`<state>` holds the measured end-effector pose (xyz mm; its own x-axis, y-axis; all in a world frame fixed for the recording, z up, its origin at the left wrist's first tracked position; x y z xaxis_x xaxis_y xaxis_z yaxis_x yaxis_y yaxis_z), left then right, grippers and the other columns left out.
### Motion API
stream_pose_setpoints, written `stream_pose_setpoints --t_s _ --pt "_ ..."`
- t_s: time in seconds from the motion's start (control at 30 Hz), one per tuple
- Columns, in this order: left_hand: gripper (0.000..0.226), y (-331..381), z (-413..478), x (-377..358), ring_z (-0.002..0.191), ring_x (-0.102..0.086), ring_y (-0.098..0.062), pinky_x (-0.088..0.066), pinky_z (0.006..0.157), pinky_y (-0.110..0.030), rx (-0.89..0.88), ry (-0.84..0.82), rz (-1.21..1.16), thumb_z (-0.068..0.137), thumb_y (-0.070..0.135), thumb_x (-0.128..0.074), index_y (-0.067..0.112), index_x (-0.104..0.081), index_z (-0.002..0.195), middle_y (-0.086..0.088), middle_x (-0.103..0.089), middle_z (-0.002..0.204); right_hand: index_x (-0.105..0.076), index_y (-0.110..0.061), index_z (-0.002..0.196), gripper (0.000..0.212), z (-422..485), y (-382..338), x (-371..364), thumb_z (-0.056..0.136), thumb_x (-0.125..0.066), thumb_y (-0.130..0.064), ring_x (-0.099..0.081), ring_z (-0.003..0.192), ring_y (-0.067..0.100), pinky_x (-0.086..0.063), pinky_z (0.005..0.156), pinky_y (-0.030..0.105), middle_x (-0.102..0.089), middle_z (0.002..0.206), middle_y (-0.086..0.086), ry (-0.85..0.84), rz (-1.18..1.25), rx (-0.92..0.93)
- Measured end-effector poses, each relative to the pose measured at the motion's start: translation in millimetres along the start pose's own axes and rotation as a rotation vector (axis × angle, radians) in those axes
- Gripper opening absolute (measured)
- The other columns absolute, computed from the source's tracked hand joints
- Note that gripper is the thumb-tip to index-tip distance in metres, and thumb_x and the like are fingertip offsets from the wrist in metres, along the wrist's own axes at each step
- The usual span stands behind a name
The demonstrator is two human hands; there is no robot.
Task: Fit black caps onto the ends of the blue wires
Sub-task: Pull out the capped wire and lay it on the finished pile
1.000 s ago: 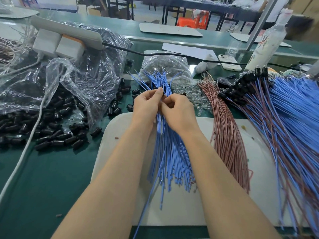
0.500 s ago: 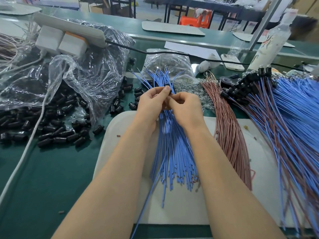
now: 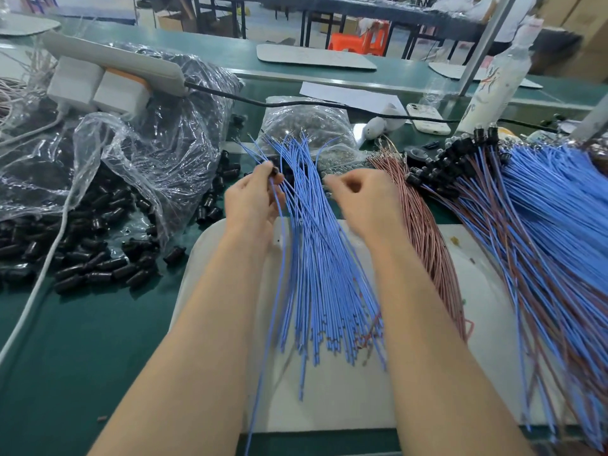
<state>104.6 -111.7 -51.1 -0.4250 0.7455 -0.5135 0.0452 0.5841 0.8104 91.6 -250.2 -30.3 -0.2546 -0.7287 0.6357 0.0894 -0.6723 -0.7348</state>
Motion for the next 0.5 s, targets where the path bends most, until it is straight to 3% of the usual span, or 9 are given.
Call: stream_pose_setpoints --t_s 0.07,0.17,0.3,0.5 --pt "0.024 1.9 1.5 5.1 0.042 -0.047 -0.004 -0.042 0.04 -0.014 0.066 -0.014 -0.103 0.09 0.013 -0.059 0.007 -0.06 0.066 0.0 -0.06 0.057 -0.067 -0.013 0.104 0.025 9.3 21.4 21.1 0.09 -0.063 -0.033 -0.06 0.092 0.021 -0.045 0.078 0.029 -0.068 0.106 0.007 0.153 -0.19 -0.132" --pt "0.017 5.2 -0.2 6.5 0.042 -0.046 -0.002 -0.041 0.04 -0.01 0.15 -0.102 -0.185 0.092 0.017 -0.057 0.006 -0.058 0.078 0.001 -0.057 0.059 -0.054 -0.013 0.124 0.039 13.4 48.4 33.2 0.089 -0.064 -0.027 -0.049 0.117 0.034 -0.042 0.093 0.04 -0.053 0.129 0.014 0.123 -0.39 -0.399" --pt "0.017 2.8 -4.2 2.9 0.046 -0.044 -0.001 -0.039 0.04 -0.009 0.193 -0.179 -0.137 0.094 0.019 -0.054 0.006 -0.058 0.084 0.002 -0.054 0.063 -0.051 -0.012 0.124 0.036 13.7 52.3 26.5 0.088 -0.057 -0.014 -0.046 0.12 0.035 -0.04 0.098 0.045 -0.055 0.128 0.012 0.173 -0.394 -0.403" --pt "0.018 0.6 -3.9 2.5 0.05 -0.046 -0.003 -0.042 0.042 -0.01 0.179 -0.157 -0.084 0.092 0.02 -0.057 0.005 -0.061 0.083 0.001 -0.057 0.064 -0.063 -0.014 0.111 0.024 14.3 56.6 27.3 0.088 -0.06 -0.018 -0.054 0.113 0.033 -0.043 0.094 0.041 -0.063 0.116 0.011 0.224 -0.321 -0.401"
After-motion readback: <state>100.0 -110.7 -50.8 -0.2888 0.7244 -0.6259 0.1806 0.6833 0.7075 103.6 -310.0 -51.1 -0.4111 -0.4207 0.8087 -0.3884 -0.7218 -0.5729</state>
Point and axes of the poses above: each hand's wrist, its own z-axis towards the middle knuckle, its own x-axis out of the back of the hand, y = z × x, the point moved 1 cm from there along z, towards the middle knuckle
